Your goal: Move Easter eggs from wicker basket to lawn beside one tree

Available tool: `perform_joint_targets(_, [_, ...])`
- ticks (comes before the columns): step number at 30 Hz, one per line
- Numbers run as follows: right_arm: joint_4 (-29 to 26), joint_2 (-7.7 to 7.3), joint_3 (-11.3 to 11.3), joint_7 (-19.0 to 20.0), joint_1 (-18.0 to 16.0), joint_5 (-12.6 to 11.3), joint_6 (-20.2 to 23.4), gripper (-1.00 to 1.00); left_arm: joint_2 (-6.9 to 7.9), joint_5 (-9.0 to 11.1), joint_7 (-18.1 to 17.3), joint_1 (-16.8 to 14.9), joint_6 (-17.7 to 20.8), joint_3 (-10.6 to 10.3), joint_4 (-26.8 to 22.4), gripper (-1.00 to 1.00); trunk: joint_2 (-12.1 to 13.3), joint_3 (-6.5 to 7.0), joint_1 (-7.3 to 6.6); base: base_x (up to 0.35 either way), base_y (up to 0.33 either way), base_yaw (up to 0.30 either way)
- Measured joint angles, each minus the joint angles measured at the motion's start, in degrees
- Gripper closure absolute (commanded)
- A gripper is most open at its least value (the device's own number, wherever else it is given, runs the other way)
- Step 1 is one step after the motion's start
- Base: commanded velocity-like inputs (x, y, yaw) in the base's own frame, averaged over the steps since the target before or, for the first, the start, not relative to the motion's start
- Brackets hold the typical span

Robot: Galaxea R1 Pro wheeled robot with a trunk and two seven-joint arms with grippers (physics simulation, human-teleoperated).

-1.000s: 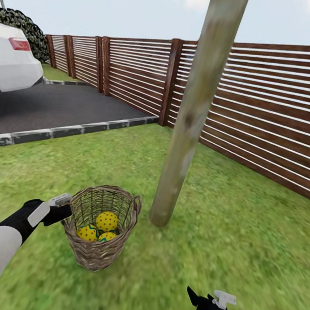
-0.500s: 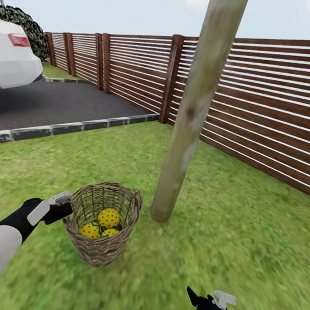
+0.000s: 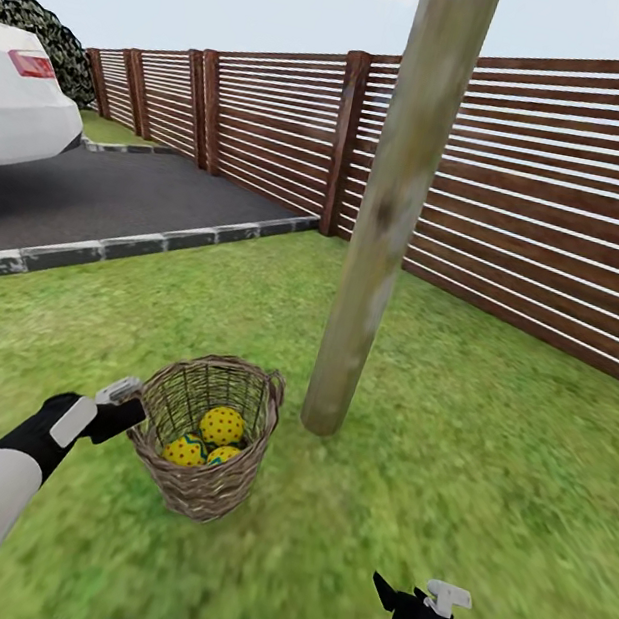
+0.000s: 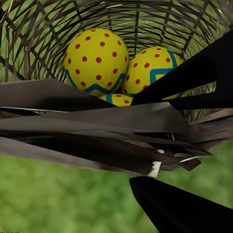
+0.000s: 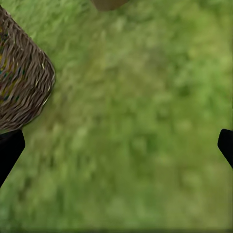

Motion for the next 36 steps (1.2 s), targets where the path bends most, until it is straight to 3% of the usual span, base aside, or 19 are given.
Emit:
perform_joint_targets(8, [0.0,0.0,0.0,0.0,0.0,0.0,0.0,-1.0,-0.01,0.4,0.0,0.0,-0.2,0.2,0.3,1.0,0.0,0.0,0.01,0.0,0.0,0.0])
perform_joint_targets(9, [0.0,0.0,0.0,0.0,0.0,0.0,0.0,-1.0,0.04,0.4,-0.1,0.0,-0.2,0.3,0.4,-1.0,0.0,0.0,0.01,0.0,0.0,0.0])
perform_joint_targets(10, [0.0,0.0,0.0,0.0,0.0,0.0,0.0,-1.0,0.36,-4.3,0.1,0.1,-0.1,-0.2,1.9,-1.0,0.0,-0.02,0.03,0.0,0.0,0.0])
perform_joint_targets(11, [0.0,0.0,0.0,0.0,0.0,0.0,0.0,-1.0,0.59,-4.6,0.1,0.1,-0.1,-0.3,2.1,-1.0,0.0,-0.02,0.03,0.0,0.0,0.0])
perform_joint_targets(21, [0.0,0.0,0.0,0.0,0.0,0.0,0.0,-1.0,0.84,-4.6,0.0,0.2,-0.1,-0.2,2.1,-1.0,0.0,-0.02,0.03,0.0,0.0,0.0])
perform_joint_targets(24, [0.0,0.0,0.0,0.0,0.0,0.0,0.0,-1.0,1.86,-4.5,-0.2,0.2,0.0,-0.2,1.9,-1.0,0.0,-0.02,0.03,0.0,0.0,0.0])
perform_joint_targets(28, [0.0,0.0,0.0,0.0,0.0,0.0,0.0,-1.0,2.35,-4.4,-0.2,0.2,0.4,3.0,0.4,-1.0,0.0,-0.01,0.03,0.0,0.0,0.0])
perform_joint_targets(31, [0.1,0.0,0.0,0.0,0.0,0.0,0.0,-1.0,2.33,-4.4,-0.2,1.3,0.8,3.4,-3.4,-1.0,0.0,-0.01,0.02,0.0,0.0,0.0])
perform_joint_targets(33, [0.0,0.0,0.0,0.0,0.0,0.0,0.0,-1.0,2.22,-4.3,-0.3,3.9,2.1,3.5,-10.0,-1.0,0.0,-0.02,0.02,0.0,0.0,0.0])
perform_joint_targets(34, [0.1,0.0,0.0,0.0,0.0,0.0,0.0,-1.0,2.15,-4.2,-0.3,5.9,4.9,3.5,-15.2,-1.0,0.0,-0.01,0.02,0.0,0.0,0.0])
perform_joint_targets(36, [0.1,0.0,0.0,0.0,0.0,0.0,0.0,-1.0,2.08,-4.3,-0.2,7.5,7.4,3.7,-19.9,-1.0,0.0,-0.01,0.02,0.0,0.0,0.0])
